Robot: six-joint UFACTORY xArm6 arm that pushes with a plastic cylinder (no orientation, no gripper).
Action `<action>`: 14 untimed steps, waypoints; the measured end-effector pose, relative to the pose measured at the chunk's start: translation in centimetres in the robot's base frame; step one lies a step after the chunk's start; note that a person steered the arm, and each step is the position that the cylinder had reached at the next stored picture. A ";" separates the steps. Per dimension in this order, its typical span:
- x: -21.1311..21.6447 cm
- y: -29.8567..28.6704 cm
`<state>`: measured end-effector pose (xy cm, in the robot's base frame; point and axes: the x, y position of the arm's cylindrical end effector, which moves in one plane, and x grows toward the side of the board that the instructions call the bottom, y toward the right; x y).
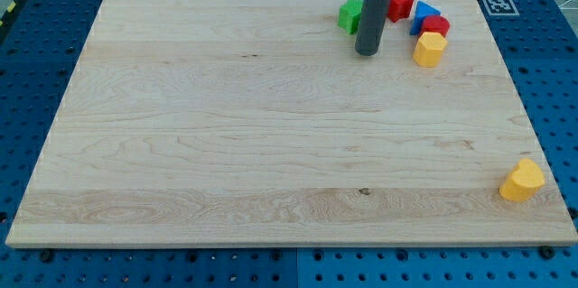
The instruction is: Move the yellow heart closer to the yellow hexagon
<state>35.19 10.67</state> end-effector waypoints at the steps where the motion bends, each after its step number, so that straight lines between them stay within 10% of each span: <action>1: 1.8 0.8; 7: 25.9 6.6; 9: 26.5 15.4; 14: 17.5 11.6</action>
<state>52.69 22.23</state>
